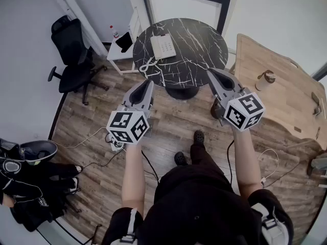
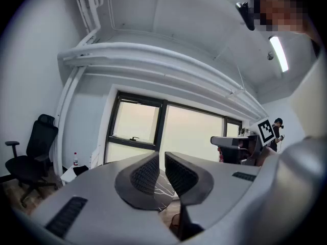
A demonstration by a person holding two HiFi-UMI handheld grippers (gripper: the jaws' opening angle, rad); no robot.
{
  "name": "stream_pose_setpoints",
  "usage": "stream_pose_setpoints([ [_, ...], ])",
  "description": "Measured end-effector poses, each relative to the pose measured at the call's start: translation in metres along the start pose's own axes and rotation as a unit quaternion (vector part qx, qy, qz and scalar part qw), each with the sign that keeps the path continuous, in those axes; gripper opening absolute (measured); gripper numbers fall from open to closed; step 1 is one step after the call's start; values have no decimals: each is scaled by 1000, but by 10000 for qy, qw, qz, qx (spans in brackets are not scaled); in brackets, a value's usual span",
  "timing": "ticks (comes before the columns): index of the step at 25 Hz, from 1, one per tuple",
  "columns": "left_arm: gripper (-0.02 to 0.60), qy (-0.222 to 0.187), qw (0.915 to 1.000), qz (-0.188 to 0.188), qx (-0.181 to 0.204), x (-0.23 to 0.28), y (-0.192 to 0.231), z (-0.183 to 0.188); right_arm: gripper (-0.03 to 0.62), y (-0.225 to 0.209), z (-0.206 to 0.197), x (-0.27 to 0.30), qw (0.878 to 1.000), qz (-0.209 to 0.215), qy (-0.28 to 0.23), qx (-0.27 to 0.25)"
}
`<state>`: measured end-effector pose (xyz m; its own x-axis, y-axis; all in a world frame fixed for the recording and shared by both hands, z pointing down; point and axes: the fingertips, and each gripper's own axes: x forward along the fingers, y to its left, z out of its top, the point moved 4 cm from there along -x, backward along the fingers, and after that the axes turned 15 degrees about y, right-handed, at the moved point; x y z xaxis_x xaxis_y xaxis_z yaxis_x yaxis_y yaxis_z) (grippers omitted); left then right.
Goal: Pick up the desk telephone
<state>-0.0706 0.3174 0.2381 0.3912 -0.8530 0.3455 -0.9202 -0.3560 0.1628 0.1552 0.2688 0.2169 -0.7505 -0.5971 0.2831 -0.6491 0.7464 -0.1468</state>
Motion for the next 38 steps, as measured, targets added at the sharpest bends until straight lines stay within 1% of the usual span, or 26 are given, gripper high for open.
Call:
stream_pose_setpoints([
  [9,44,4,10000,-10,-11,-8,5,-2,31,11,-2,-2,9999,-76,40,-122],
  [12,44,36,10000,1,-4,-9,7,-4,31,9,0,-4,9997,-213,-141,-36],
  [15,44,35,10000,6,-9,-12,10,-5,32,9,2,-7,9991,-102,-391,163],
  [19,44,49,10000,34,-8,-13,14,-5,32,8,-4,-6,9993,-190,-294,116],
  [23,44,134,9999,24,-69,-5,19,-10,32,3,-10,2,9996,-130,-165,165],
  [29,44,250,9996,37,-78,12,28,-12,32,-11,-15,20,9996,-56,-84,260],
  [34,44,297,9994,138,-90,30,41,-5,32,-30,-12,42,9994,36,-51,341],
  [38,44,315,9992,214,-141,49,57,2,32,-50,-2,64,9991,125,-138,388],
])
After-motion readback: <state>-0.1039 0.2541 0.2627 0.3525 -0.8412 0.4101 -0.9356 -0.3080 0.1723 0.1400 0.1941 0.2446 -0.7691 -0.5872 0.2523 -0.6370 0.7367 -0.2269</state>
